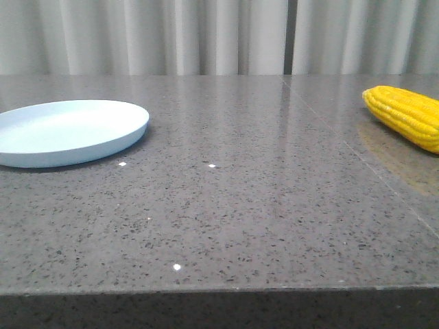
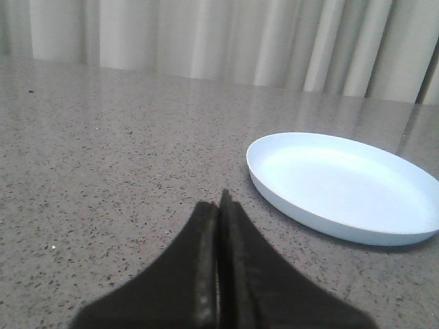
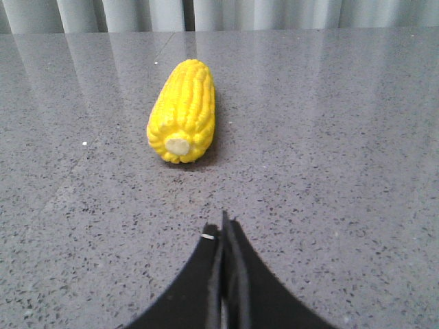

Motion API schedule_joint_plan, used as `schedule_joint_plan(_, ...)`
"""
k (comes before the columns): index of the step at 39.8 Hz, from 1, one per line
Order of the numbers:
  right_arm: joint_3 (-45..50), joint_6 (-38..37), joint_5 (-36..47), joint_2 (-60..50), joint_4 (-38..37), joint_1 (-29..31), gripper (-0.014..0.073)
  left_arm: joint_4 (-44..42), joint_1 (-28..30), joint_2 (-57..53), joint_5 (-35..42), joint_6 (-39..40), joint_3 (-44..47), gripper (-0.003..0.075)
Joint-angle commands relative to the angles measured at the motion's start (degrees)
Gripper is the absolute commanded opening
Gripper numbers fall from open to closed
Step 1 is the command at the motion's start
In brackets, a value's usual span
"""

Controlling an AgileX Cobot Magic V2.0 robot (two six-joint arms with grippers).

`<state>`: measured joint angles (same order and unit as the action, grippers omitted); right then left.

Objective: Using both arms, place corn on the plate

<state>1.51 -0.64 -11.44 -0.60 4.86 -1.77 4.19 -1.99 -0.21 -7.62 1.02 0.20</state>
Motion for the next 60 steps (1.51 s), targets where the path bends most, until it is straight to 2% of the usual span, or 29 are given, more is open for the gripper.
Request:
schedule_joint_plan(1,-0.3,0.6,4.3,-1.0,-0.1,0.3,-0.0062,0.5,-0.3,-1.2,4.8,0.5,0.3,-0.0020)
schedule_joint_plan(51,-0.3,0.6,4.4,-1.0,-0.2,0.3,-0.0062,0.5,-0.3,-1.2,5.2,0.5,0.3,-0.0020)
schedule_joint_plan(60,-3.6,0.6,5.0,-1.0,-0.3,0.4,-0.0062,0.4,-0.3,-1.2,19.2,0.5,-1.9,-0.0020)
